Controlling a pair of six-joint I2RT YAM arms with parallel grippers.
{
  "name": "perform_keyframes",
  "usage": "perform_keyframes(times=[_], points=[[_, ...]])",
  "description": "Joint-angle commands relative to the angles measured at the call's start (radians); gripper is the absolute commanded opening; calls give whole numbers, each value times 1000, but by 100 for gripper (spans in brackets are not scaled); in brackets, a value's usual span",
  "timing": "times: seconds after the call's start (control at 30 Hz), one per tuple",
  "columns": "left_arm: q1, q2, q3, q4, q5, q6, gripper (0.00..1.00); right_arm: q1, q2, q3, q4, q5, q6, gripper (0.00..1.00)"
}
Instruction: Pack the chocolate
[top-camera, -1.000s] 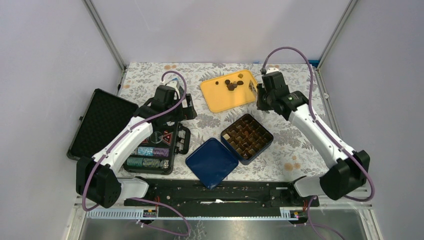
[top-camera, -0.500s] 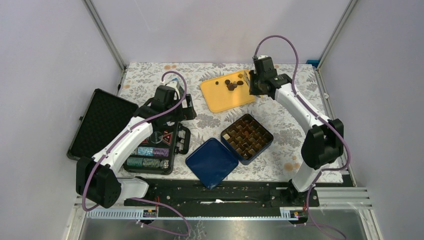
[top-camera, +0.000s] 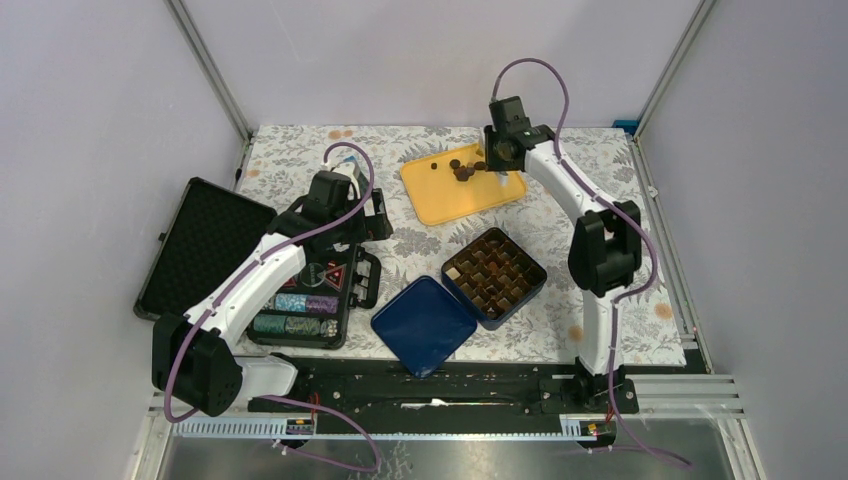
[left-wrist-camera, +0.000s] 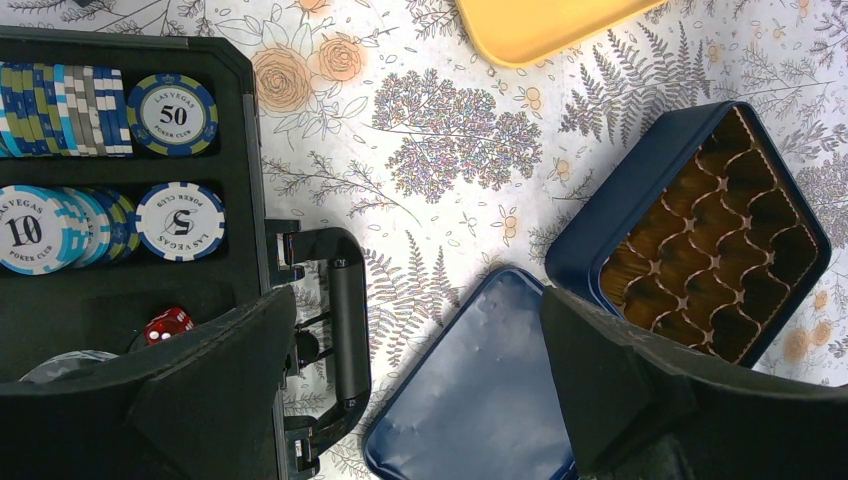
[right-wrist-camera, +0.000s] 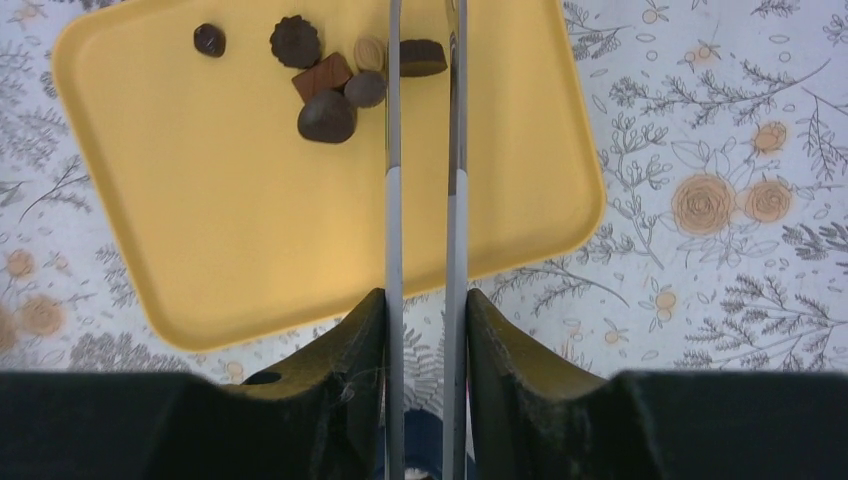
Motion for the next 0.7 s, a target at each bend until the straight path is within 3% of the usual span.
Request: perform_keyframes(times=[0.0, 0.33, 0.67], points=[[0, -29, 7, 25, -10, 12, 99, -4, 65, 125, -27, 62, -26, 39], [0, -29, 0, 22, -16, 14, 99, -4, 152, 191, -62, 35, -43, 48], [0, -23, -3, 22, -22, 22, 99, 3, 173, 181, -63, 86, -81, 45]])
